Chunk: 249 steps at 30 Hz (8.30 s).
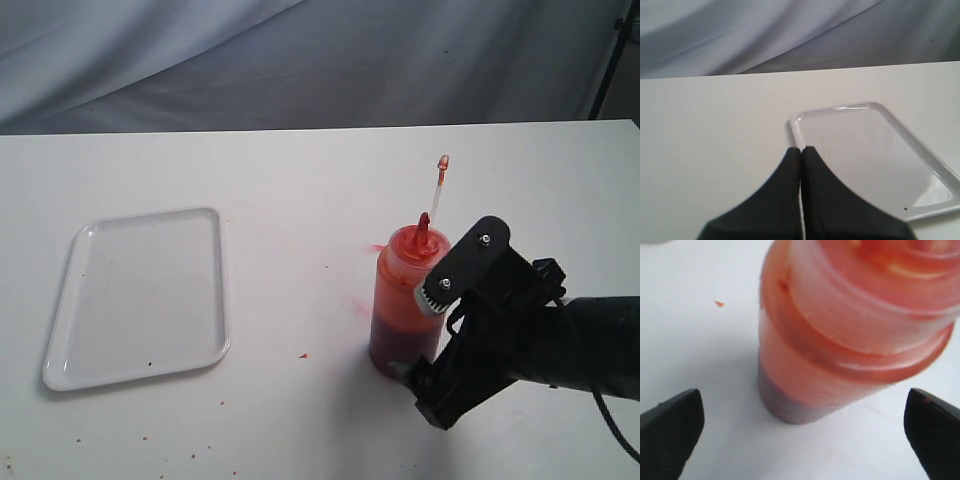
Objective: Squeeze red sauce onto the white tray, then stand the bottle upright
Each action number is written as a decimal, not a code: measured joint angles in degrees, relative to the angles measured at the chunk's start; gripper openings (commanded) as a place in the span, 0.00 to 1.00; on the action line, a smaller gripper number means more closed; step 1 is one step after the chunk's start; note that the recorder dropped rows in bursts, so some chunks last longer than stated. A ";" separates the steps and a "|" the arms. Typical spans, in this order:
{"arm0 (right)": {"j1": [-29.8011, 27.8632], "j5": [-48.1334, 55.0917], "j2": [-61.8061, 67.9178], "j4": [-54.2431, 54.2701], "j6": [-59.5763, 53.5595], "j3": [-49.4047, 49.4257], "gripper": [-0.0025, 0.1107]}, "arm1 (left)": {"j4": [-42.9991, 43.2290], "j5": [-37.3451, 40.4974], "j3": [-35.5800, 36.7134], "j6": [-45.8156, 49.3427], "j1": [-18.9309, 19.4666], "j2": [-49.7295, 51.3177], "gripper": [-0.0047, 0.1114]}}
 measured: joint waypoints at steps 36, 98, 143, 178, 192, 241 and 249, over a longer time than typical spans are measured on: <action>0.00 -32.36 -0.25 -69.54 87.51 17.45 0.95 | 0.00 0.00 0.00 0.00 0.00 0.00 0.04; 0.00 -28.71 13.26 -62.57 75.42 6.67 0.95 | 0.00 0.00 0.00 0.00 0.00 0.00 0.04; 0.00 -25.68 13.26 -65.73 64.46 6.67 0.88 | 0.00 0.00 0.00 0.00 0.00 0.00 0.04; 0.00 -28.28 22.19 -65.37 68.53 -1.53 0.85 | 0.00 0.00 0.00 0.00 0.00 0.00 0.04; 0.00 -26.68 24.26 -65.37 67.67 -2.75 0.67 | 0.00 0.00 0.00 0.00 0.00 0.00 0.04; 0.00 -18.99 13.83 -66.18 62.77 6.19 0.70 | 0.00 0.00 0.00 0.00 0.00 0.00 0.04; 0.00 -20.84 13.83 -64.69 62.77 6.19 0.72 | 0.00 0.00 0.00 0.00 0.00 0.00 0.04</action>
